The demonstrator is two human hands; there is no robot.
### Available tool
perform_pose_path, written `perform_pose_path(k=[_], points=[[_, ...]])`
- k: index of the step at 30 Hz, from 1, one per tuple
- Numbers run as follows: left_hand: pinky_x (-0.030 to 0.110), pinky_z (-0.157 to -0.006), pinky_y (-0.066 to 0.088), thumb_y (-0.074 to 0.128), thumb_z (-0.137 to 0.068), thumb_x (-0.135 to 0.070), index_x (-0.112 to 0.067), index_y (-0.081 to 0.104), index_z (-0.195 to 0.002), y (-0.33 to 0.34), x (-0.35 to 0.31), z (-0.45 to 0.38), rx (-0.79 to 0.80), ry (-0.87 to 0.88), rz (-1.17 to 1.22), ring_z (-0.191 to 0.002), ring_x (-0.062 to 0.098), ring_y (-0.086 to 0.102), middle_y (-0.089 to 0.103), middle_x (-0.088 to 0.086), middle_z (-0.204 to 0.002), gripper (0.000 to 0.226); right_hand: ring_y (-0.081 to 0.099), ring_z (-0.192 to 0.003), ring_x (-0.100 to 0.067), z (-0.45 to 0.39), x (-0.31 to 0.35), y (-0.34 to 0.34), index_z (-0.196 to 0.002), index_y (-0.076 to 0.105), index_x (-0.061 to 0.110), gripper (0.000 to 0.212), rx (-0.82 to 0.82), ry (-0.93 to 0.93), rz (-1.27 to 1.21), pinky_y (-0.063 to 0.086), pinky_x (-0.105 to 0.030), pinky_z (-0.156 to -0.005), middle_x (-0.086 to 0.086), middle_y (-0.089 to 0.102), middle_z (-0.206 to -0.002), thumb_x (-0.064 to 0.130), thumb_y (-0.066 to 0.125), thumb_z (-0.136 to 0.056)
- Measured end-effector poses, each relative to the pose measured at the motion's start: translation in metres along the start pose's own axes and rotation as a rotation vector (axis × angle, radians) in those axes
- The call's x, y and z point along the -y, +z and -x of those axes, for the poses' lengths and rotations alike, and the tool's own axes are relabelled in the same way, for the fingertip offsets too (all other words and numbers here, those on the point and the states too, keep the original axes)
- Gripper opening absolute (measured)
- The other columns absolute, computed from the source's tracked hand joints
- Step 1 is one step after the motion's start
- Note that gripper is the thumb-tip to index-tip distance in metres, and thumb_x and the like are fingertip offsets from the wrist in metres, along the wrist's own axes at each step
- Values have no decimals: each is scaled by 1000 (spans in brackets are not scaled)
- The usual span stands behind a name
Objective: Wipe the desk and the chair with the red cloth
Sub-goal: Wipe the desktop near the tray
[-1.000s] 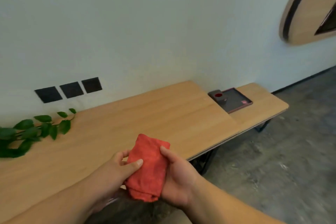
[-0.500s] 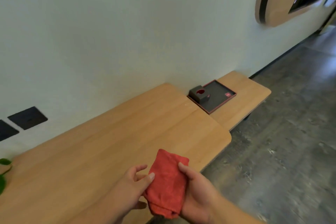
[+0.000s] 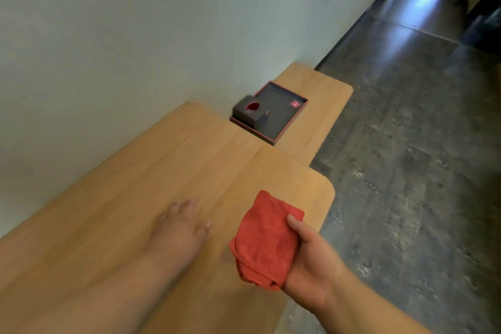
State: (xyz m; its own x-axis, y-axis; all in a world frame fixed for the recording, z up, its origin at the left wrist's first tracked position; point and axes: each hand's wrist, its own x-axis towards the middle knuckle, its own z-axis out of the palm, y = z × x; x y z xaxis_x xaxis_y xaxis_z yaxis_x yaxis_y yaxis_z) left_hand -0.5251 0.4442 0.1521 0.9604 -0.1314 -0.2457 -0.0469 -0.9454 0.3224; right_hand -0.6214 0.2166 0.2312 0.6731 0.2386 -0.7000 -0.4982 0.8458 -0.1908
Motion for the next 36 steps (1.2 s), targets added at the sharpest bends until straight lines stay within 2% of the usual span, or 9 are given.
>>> perform_pose_path(k=[6, 10, 14, 16, 19, 23, 25, 28, 36], points=[[53, -119, 4, 16, -84, -71, -35, 12, -155, 48, 6, -62, -81, -120, -216, -151, 31, 2, 5, 5, -167, 79, 71, -100, -37, -66, 49, -19, -124, 65, 10, 34, -137, -369, 169, 60, -51, -71, -19, 72, -115, 14, 57, -90], [58, -118, 2, 11, -78, -73, -37, 5, -155, 52, 9, -62, -59, -236, -209, -150, 34, -3, -3, 7, -167, 85, 70, -95, -21, -95, 90, -13, -115, 68, 43, 35, -265, -909, 906, 57, -48, -84, 1, 75, -102, 23, 53, -91], [59, -118, 5, 10, -78, -73, -39, 9, -154, 51, 9, -64, -55, -214, -237, -151, 32, -2, 1, 3, -167, 84, 51, -129, -28, -135, 131, -10, -123, 67, 30, 38, -138, -1340, 1736, 41, -50, -107, -4, 58, -136, 21, 57, -88], [59, -117, 5, 9, -78, -73, -39, 8, -154, 51, 10, -65, -37, -210, -249, -151, 31, -3, 0, 3, -167, 84, 28, -144, -40, -154, 142, -20, -130, 62, 33, 44, -88, -1129, 2182, 21, -54, -118, -14, 39, -155, 25, 65, -87], [59, -117, 4, 9, -79, -72, -39, 2, -154, 50, 9, -66, -7, -215, -255, -151, 32, -6, -5, 3, -167, 82, 2, -153, -27, -165, 147, -43, -137, 52, 38, 64, -27, -762, 2441, 1, -48, -123, -3, 17, -164, 68, 57, -81], [59, -117, 1, 10, -81, -72, -40, -4, -154, 48, 7, -65, 12, -216, -247, -151, 32, -10, -9, 3, -167, 81, 43, -132, -18, -173, 137, -14, -90, 64, 35, 43, -303, -962, 1915, 33, -38, -107, 12, 54, -130, 73, 47, -79], [59, -118, -3, 11, -81, -72, -40, -6, -154, 47, 7, -65, 13, -215, -222, -150, 31, -13, -12, 2, -166, 81, 40, -134, -21, -189, 125, 2, -115, 59, 34, 52, -509, -998, 1959, 32, -45, -112, 5, 51, -137, 71, 47, -80], [60, -117, -6, 11, -81, -72, -40, -8, -153, 46, 8, -66, 9, -212, -218, -150, 31, -16, -16, 2, -166, 81, 10, -151, -25, -215, 104, 13, -154, 22, 26, 94, -701, -758, 2211, 7, -53, -121, -5, 19, -164, 81, 35, -79], [61, -115, -13, 5, -78, -70, -38, -12, -152, 47, 11, -65, -39, -182, -175, -149, 33, -19, -17, 3, -165, 82, 12, -151, -28, -284, 101, 75, -157, 11, 20, 101, -550, -806, 2393, 7, -53, -120, -7, 13, -166, 83, 24, -79]])
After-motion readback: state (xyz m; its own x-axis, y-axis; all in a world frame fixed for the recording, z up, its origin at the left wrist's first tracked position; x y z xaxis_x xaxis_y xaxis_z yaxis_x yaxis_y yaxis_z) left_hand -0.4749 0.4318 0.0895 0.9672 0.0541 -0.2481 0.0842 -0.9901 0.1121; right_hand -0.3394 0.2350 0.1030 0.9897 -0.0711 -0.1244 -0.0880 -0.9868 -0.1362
